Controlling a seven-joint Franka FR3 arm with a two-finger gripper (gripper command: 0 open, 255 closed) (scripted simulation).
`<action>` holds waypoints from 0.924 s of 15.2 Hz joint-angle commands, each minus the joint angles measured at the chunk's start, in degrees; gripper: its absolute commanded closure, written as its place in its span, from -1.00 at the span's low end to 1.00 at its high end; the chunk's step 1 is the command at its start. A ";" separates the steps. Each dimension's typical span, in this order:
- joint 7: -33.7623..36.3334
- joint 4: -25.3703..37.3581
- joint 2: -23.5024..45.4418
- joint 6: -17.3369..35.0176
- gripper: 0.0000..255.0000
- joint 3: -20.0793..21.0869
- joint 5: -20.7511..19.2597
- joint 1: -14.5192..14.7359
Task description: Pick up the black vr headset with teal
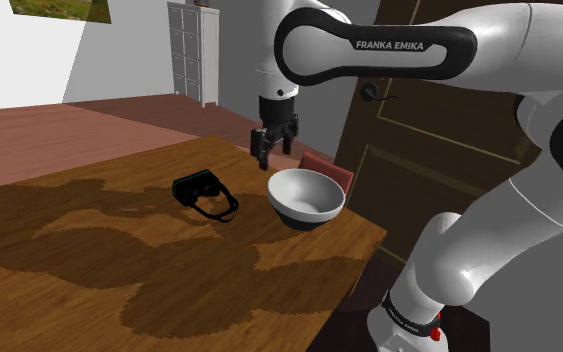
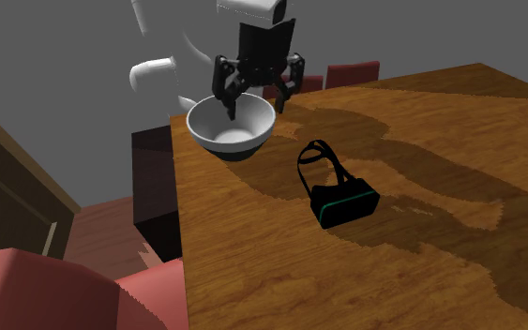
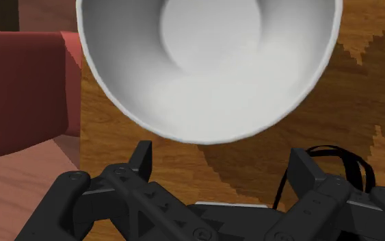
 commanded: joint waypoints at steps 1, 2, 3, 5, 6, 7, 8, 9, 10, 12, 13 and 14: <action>2.69 3.72 4.30 0.38 -1.00 1.63 -0.42 0.18; 4.05 5.51 6.38 0.53 -1.00 2.43 -0.75 0.33; 5.42 7.40 8.50 0.62 -1.00 3.20 -1.15 0.52; 8.17 11.44 12.89 0.60 -1.00 4.62 -2.18 1.03; 9.54 13.61 15.16 0.49 -1.00 5.27 -2.81 1.36; 10.90 15.89 17.48 0.29 -1.00 5.88 -3.50 1.74; 12.24 18.29 19.85 0.01 -1.00 6.44 -4.26 2.19; 13.57 20.81 22.29 -0.36 -1.00 6.94 -5.08 2.72; 14.86 23.47 24.78 -0.82 -1.00 7.39 -5.95 3.32; 16.00 25.05 26.92 -0.51 -1.00 7.62 -6.71 3.95; 16.04 24.17 26.83 0.29 -1.00 7.57 -6.69 3.93; 16.09 23.32 26.76 1.08 -1.00 7.54 -6.67 3.90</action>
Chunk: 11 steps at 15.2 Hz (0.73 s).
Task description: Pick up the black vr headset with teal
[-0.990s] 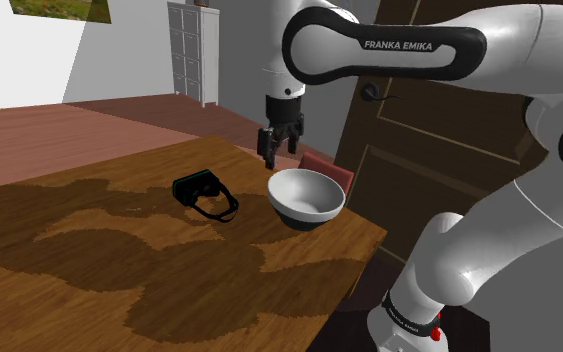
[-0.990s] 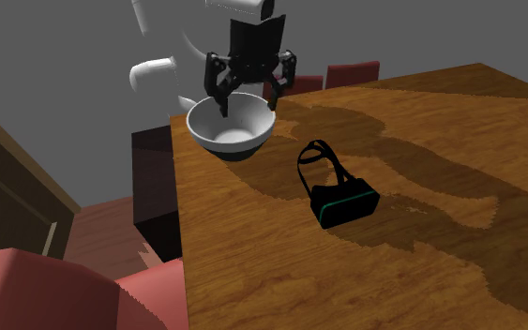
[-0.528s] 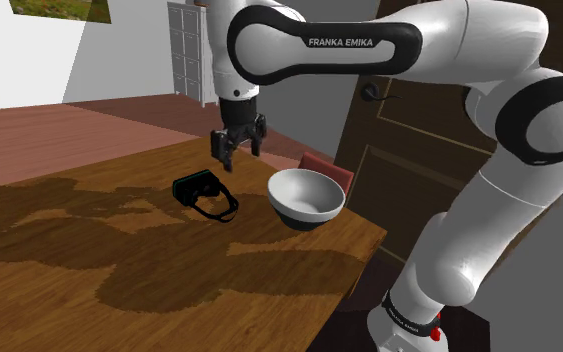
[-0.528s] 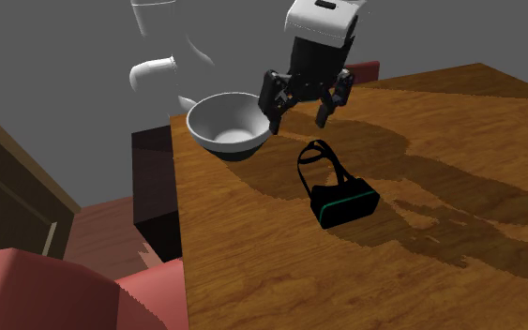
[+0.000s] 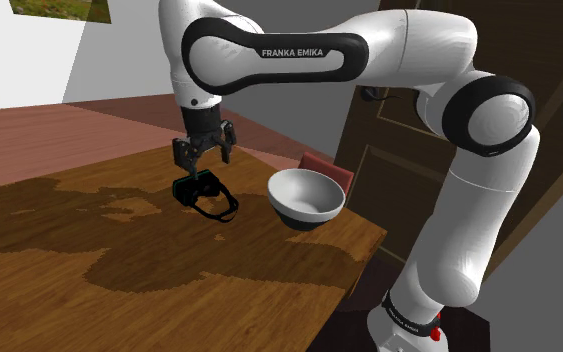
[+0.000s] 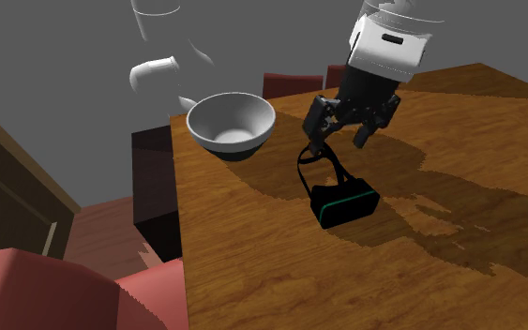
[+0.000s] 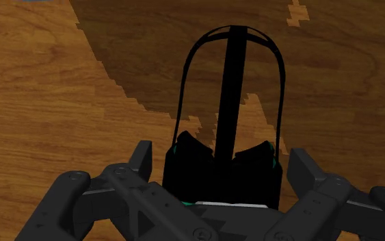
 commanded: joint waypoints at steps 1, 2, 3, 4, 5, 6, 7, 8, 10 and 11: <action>0.28 -1.16 0.31 1.48 -1.00 -0.01 -0.13 0.02; 0.33 -1.97 0.27 2.26 -1.00 -0.03 -0.13 -0.01; 0.39 -2.77 0.25 3.03 -1.00 -0.04 -0.13 -0.04; 0.45 -3.55 0.24 3.80 -1.00 -0.06 -0.14 -0.07; 0.48 -4.01 0.22 4.25 -1.00 -0.07 -0.14 -0.08; 0.49 -4.00 0.24 4.24 -1.00 -0.07 -0.14 -0.08; 0.47 -3.95 0.30 4.25 1.00 -0.08 -0.17 -0.09; 0.50 -4.03 0.29 4.32 1.00 -0.07 -0.17 -0.08; 0.50 -4.04 0.27 4.31 1.00 -0.07 -0.16 -0.08; 0.51 -4.04 0.28 4.32 1.00 -0.07 -0.16 -0.07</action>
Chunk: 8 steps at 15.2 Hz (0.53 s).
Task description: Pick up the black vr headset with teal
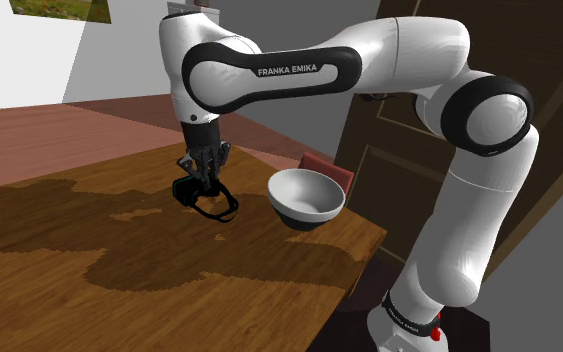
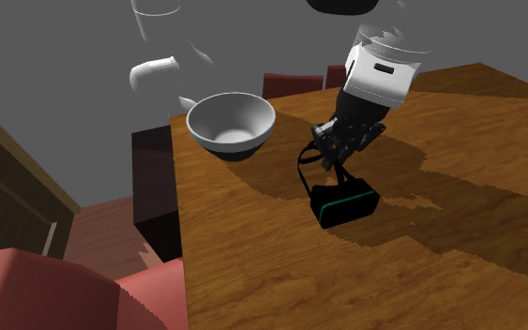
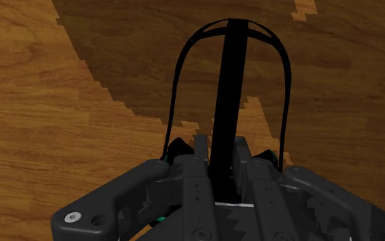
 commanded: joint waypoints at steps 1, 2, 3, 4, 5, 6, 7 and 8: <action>0.01 -0.03 0.01 0.02 1.00 -0.01 -0.01 -0.01; 0.00 -0.04 0.01 0.02 1.00 -0.01 -0.01 -0.01; 0.01 -0.03 0.01 0.02 1.00 -0.01 -0.01 0.00; 0.01 -0.03 0.01 0.01 1.00 -0.01 -0.01 0.00; -0.01 0.02 -0.01 -0.06 1.00 -0.01 0.01 -0.01; -0.08 0.79 -0.02 -0.82 1.00 0.01 0.02 0.01; -0.14 1.56 -0.01 -1.59 1.00 0.02 0.03 0.04; -0.19 2.39 0.03 -2.37 1.00 0.04 0.02 0.07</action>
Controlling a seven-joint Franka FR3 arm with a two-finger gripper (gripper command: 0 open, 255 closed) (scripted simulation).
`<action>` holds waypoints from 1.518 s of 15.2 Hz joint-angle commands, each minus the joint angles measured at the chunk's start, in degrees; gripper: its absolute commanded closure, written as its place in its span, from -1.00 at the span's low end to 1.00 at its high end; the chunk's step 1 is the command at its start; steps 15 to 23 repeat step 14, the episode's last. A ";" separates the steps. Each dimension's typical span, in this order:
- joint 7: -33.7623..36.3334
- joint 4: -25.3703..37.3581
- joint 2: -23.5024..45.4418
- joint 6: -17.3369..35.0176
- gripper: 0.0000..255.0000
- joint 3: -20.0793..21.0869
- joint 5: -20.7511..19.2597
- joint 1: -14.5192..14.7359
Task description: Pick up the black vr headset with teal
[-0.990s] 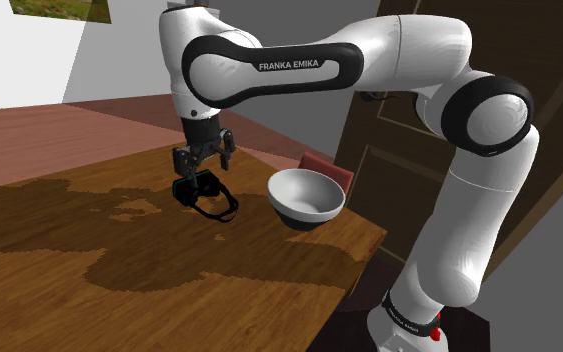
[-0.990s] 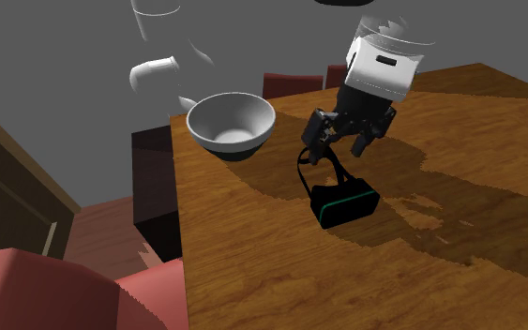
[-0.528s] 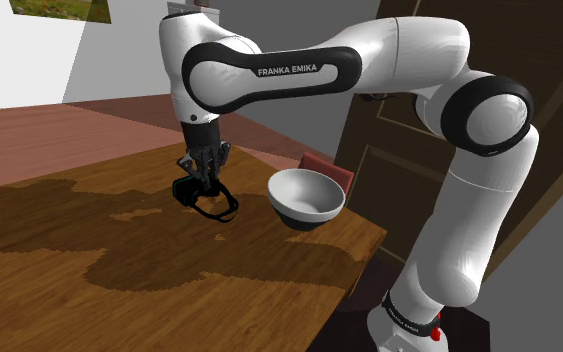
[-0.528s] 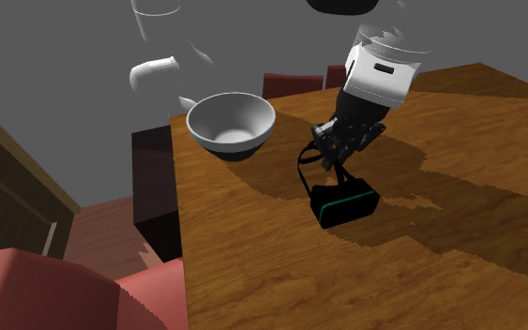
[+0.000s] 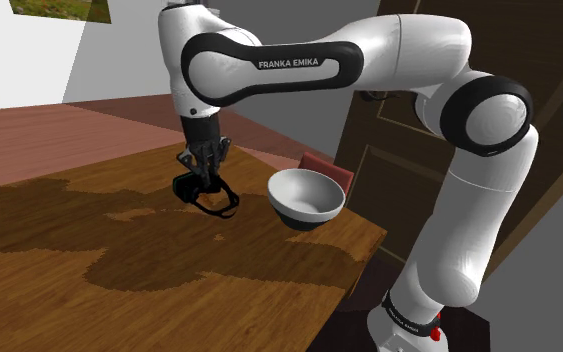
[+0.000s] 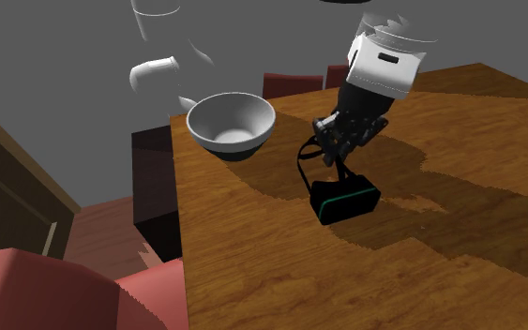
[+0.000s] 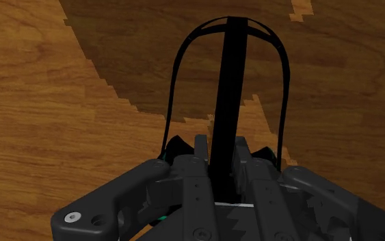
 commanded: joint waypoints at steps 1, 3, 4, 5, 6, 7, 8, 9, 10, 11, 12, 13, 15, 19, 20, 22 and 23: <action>-0.11 1.35 -0.06 -1.38 1.00 0.04 0.03 0.05; -0.21 3.06 0.08 -2.96 1.00 0.07 0.00 0.13; -0.25 3.94 0.17 -3.76 1.00 0.10 -0.03 0.17; -0.29 4.85 0.28 -4.56 1.00 0.12 -0.07 0.22; -0.33 5.77 0.40 -5.38 1.00 0.14 -0.11 0.27; -0.36 6.73 0.55 -6.20 1.00 0.17 -0.16 0.33; -0.39 7.70 0.71 -7.02 1.00 0.19 -0.22 0.39; -0.42 8.70 0.88 -7.86 1.00 0.22 -0.29 0.46; -0.44 9.72 1.08 -8.70 1.00 0.25 -0.36 0.54; -0.46 10.78 1.29 -9.56 1.00 0.28 -0.45 0.62; -0.48 11.86 1.53 -10.42 1.00 0.31 -0.54 0.71; -0.48 12.02 1.57 -10.55 1.00 0.31 -0.56 0.72; -0.48 12.01 1.56 -10.55 1.00 0.31 -0.55 0.72; -0.48 12.01 1.56 -10.55 1.00 0.31 -0.55 0.72; -0.48 12.01 1.56 -10.55 1.00 0.31 -0.55 0.72; -0.48 12.01 1.56 -10.55 1.00 0.31 -0.55 0.72; -0.48 12.01 1.56 -10.55 1.00 0.31 -0.55 0.72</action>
